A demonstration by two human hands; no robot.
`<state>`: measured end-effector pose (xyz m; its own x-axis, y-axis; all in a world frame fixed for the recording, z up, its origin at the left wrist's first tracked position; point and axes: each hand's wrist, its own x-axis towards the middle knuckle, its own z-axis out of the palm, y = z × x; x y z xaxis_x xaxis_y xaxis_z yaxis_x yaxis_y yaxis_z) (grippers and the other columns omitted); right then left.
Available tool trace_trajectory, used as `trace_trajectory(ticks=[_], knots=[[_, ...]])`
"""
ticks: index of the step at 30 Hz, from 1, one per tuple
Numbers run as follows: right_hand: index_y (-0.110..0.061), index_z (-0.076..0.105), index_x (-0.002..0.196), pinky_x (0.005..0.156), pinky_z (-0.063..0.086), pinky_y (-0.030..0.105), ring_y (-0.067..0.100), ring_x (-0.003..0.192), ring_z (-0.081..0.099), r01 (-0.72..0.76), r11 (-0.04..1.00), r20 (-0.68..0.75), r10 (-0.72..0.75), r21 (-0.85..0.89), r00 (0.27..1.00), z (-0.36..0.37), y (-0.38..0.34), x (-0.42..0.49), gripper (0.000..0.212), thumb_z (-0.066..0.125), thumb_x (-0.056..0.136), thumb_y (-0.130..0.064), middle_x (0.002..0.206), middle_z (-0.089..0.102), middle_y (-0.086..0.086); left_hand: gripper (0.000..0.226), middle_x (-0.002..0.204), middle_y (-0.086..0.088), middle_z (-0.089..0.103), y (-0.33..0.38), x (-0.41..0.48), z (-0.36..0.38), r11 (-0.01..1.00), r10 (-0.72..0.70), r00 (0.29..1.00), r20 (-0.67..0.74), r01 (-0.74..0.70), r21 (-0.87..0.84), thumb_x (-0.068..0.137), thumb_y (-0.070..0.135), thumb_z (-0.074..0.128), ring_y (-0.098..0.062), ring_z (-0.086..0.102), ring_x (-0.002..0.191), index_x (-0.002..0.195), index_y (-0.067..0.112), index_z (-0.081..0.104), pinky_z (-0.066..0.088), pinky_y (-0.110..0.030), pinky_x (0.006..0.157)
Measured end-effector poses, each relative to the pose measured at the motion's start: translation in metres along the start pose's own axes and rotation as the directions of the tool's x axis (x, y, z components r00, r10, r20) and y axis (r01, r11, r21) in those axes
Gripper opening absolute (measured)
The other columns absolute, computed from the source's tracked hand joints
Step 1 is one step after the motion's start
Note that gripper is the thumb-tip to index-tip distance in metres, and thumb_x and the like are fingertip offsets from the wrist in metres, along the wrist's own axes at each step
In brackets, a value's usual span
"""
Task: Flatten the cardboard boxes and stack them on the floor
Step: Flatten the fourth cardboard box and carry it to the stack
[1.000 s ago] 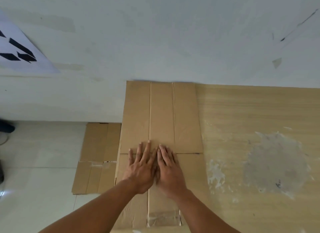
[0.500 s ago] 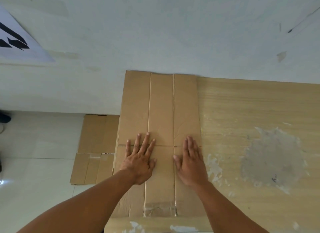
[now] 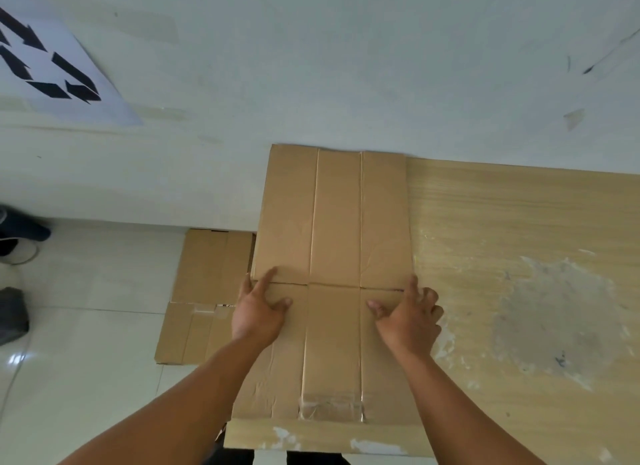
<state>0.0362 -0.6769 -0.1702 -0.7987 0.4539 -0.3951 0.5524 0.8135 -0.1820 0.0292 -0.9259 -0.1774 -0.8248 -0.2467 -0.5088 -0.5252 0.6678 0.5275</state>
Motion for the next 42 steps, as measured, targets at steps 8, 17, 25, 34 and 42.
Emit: trace_trajectory(ticks=[8,17,25,34,42], knots=[[-0.008,0.034,0.137,0.093,0.047,0.045,0.038,0.124,0.046,-0.201,0.941,0.114,0.176,0.272,0.978,-0.007,0.002,0.021,0.108,0.089,0.056,-0.053,0.134,0.044,0.018,0.059,0.156,0.001,0.038,-0.004,0.009,-0.024,0.992,0.057,0.998,-0.012,-0.055,0.114,0.089,0.029,0.071,-0.024,0.045,0.136,0.143,0.031,0.049,0.046,-0.035,0.102],[-0.010,0.055,0.122,0.066,0.042,0.029,0.030,0.088,0.057,-0.042,0.940,0.157,-0.012,0.337,0.987,0.000,-0.012,0.002,0.034,0.054,0.097,-0.032,0.122,0.050,0.016,0.048,0.122,0.001,0.058,-0.039,0.004,-0.060,1.000,0.008,0.996,-0.085,-0.009,-0.011,0.079,0.017,0.079,-0.017,0.057,0.099,0.124,0.027,0.064,0.055,-0.030,0.080],[-0.020,0.039,0.067,0.048,0.029,0.028,0.014,0.055,0.041,0.142,0.891,0.097,-0.202,0.431,0.974,0.009,-0.089,-0.051,0.033,0.056,0.095,-0.022,0.063,0.048,-0.004,0.018,0.109,-0.004,0.069,-0.094,0.014,-0.130,0.997,-0.043,0.966,-0.256,0.024,-0.076,0.085,0.014,0.073,-0.025,0.063,0.102,0.103,0.019,0.070,0.050,-0.031,0.086],[-0.017,0.043,0.069,0.049,0.030,0.027,0.013,0.054,0.043,0.247,0.883,0.123,-0.319,0.399,0.940,0.067,-0.223,-0.119,0.032,0.063,0.093,-0.025,0.066,0.055,0.000,0.018,0.111,-0.004,0.065,-0.209,0.064,-0.226,0.997,-0.043,0.956,-0.291,0.021,-0.079,0.087,0.015,0.072,-0.026,0.064,0.094,0.105,0.017,0.072,0.052,-0.037,0.087],[-0.010,0.053,0.080,0.050,0.032,0.024,0.015,0.060,0.047,0.174,0.907,0.116,-0.234,0.383,0.965,0.163,-0.311,-0.138,0.023,0.061,0.095,-0.025,0.066,0.053,-0.005,0.050,0.128,0.006,0.053,-0.302,0.127,-0.282,0.996,-0.025,1.000,-0.018,0.023,-0.087,0.084,0.002,0.055,-0.021,0.060,0.104,0.128,0.023,0.062,0.054,-0.040,0.093]])
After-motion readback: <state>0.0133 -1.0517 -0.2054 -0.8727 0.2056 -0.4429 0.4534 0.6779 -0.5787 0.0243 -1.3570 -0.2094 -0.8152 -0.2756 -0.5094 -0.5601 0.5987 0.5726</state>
